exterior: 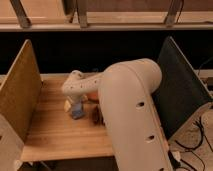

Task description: Place the white sponge in the ceramic bowl

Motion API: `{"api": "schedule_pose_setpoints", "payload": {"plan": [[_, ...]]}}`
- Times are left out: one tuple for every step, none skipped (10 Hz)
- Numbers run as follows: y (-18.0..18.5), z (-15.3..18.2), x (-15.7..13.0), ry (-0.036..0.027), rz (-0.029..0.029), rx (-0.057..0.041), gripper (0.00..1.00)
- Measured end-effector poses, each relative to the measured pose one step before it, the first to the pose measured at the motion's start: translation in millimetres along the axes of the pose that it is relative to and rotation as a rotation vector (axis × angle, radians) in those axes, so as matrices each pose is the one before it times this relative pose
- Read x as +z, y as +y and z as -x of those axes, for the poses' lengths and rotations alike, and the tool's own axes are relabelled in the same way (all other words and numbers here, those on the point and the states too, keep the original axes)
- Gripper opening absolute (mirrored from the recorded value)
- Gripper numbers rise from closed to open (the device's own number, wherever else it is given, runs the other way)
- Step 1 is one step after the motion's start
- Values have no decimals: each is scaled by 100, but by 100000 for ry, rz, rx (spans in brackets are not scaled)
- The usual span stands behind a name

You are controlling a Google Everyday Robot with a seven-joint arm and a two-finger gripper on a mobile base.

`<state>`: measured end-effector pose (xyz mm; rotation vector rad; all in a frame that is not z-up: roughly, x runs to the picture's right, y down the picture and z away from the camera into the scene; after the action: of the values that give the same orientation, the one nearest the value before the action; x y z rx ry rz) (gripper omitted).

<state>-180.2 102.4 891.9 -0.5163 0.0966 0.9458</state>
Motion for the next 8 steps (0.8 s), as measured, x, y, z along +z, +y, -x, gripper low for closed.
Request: {"api": "schedule_pose_setpoints", "payload": {"plan": [[371, -493, 483, 1598, 692, 1414, 80], [292, -312, 436, 1524, 566, 1101, 80], [350, -224, 522, 1726, 494, 832, 80], [167, -21, 378, 1011, 120, 436, 79], [203, -31, 532, 1729, 453, 701, 72], [155, -77, 435, 1347, 597, -7, 64], [189, 17, 505, 1226, 939, 209, 53], [64, 19, 347, 994, 628, 381, 44]]}}
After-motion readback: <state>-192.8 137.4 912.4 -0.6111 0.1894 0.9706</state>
